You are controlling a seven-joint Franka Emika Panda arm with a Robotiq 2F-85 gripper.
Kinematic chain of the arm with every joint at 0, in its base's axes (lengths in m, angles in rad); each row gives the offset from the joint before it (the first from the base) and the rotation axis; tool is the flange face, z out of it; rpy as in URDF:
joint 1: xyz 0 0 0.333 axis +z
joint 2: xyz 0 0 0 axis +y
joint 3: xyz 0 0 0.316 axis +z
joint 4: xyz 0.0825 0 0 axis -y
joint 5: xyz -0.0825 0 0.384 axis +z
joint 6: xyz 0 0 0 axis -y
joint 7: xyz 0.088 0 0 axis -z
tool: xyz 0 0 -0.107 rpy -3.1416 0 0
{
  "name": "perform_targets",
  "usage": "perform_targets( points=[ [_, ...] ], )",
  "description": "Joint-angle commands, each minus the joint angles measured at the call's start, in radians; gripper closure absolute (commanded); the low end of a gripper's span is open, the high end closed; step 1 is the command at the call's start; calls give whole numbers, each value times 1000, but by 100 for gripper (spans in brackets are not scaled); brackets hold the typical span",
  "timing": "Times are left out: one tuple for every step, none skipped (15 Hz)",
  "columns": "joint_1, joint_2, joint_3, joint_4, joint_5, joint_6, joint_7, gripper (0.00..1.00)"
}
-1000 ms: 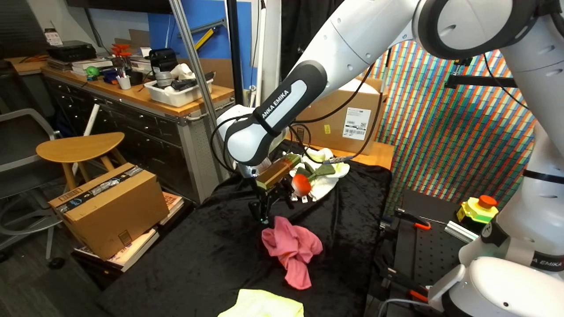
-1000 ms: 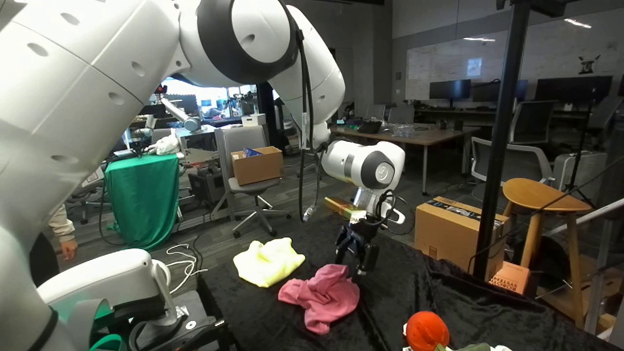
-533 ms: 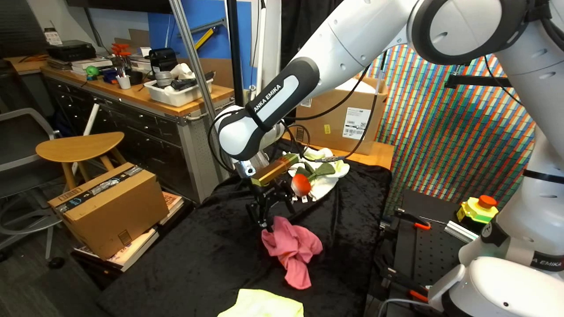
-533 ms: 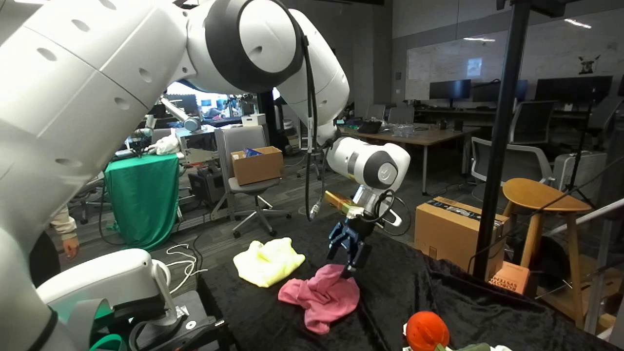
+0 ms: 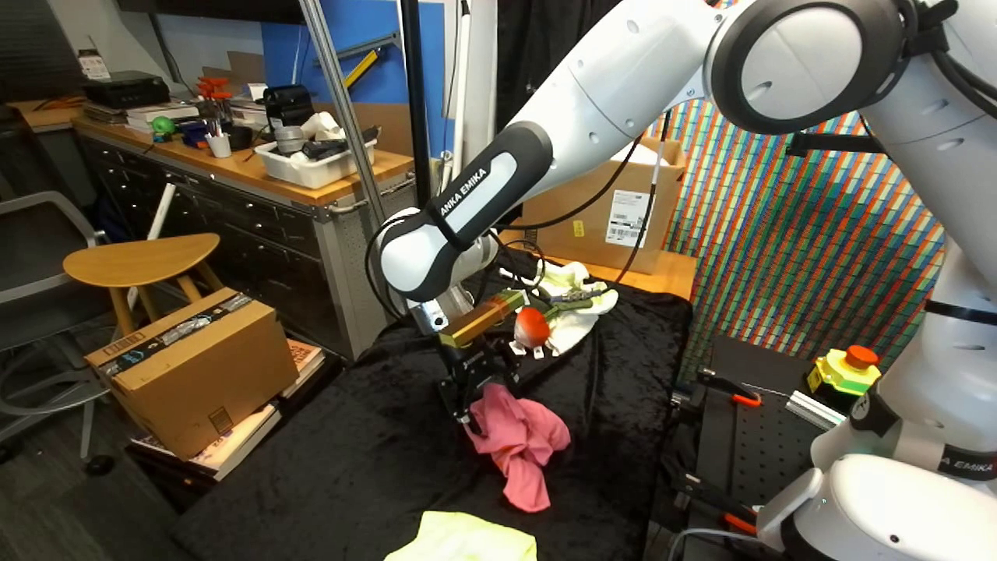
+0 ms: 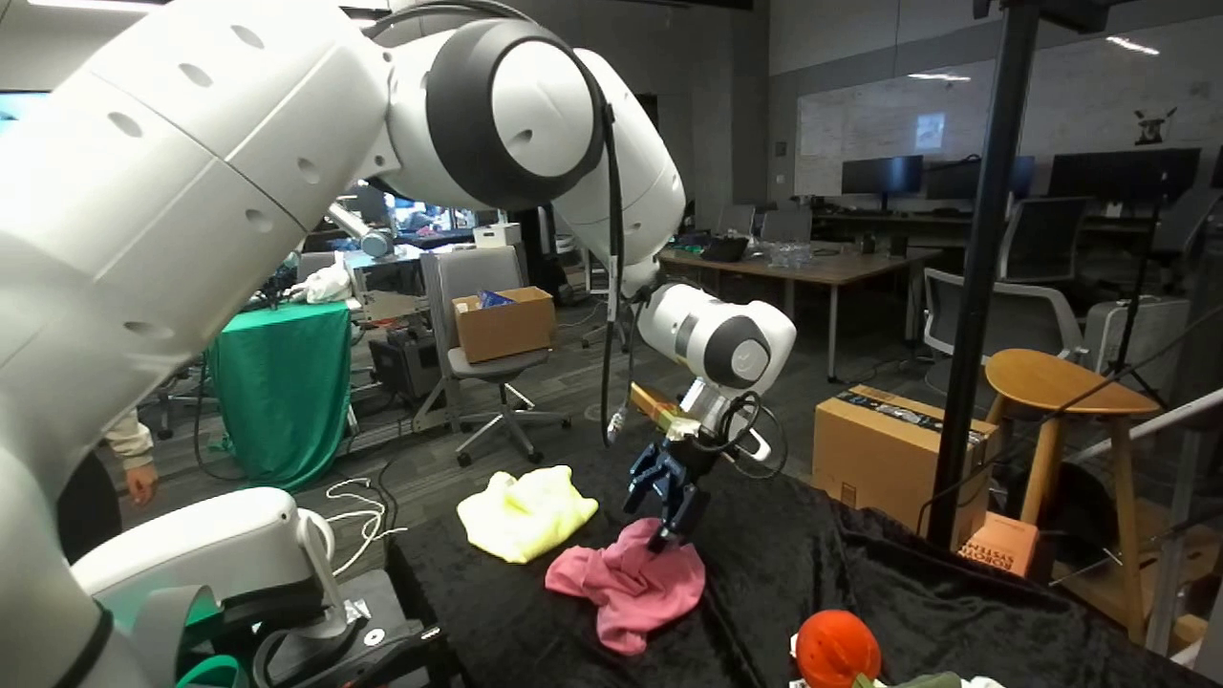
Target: Pick up the clothes and fruit plush toy and put them in one place
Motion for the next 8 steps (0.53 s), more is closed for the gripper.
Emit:
perform_targets(
  points=[
    [-8, 18, 6, 28, 20, -46, -17, 0],
    [-8, 21, 4, 26, 18, -51, -15, 0],
    [-11, 23, 6, 24, 19, -59, -23, 0],
    [-14, 24, 6, 23, 21, -71, -27, 0],
    [-15, 27, 7, 24, 23, -79, -31, 0],
    [-16, 32, 7, 27, 23, -89, -35, 0],
    [-17, 34, 9, 30, 24, -96, -39, 0],
    [-18, 37, 9, 32, 25, -102, -42, 0]
  ],
)
